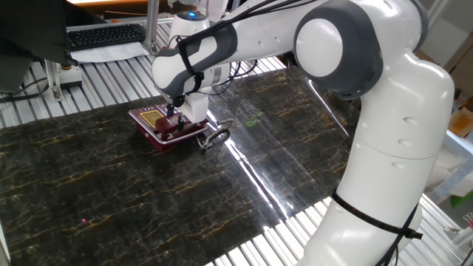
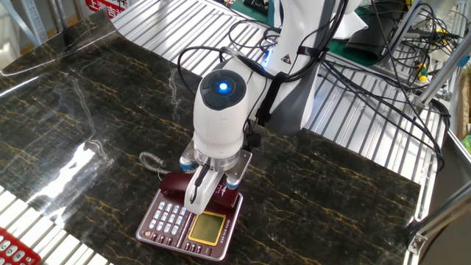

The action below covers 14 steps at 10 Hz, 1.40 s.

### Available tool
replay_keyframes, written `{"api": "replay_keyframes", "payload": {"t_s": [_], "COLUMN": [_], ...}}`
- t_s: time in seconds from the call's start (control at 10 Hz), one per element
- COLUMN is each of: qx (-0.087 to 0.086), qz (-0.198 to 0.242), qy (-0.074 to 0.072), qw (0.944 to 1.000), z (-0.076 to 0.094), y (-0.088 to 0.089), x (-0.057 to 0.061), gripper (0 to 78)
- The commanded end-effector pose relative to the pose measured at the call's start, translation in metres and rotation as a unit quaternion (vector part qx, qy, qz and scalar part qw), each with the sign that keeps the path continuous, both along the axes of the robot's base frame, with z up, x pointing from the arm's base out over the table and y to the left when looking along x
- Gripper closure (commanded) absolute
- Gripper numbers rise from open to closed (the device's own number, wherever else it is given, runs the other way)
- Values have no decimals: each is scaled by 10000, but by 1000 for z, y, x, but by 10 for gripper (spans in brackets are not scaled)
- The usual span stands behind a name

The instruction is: Place the handset of the telephone on the corresponding phone cradle

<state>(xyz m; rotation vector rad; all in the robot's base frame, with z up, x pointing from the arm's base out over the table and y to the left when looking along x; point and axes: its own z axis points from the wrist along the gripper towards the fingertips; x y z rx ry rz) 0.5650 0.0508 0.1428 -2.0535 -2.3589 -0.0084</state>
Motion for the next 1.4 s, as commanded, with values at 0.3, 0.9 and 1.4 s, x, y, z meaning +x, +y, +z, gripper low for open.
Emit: {"api": "replay_keyframes", "payload": {"t_s": [0.3, 0.9, 1.4], "qx": [-31, -19, -13], "qz": [48, 58, 173], "qy": [-10, -16, -13], "qw": [10000, 10000, 9998], "z": [-2, -3, -4], "y": [0, -1, -1], "x": [-3, -4, -3], "gripper": [764, 764, 764]}}
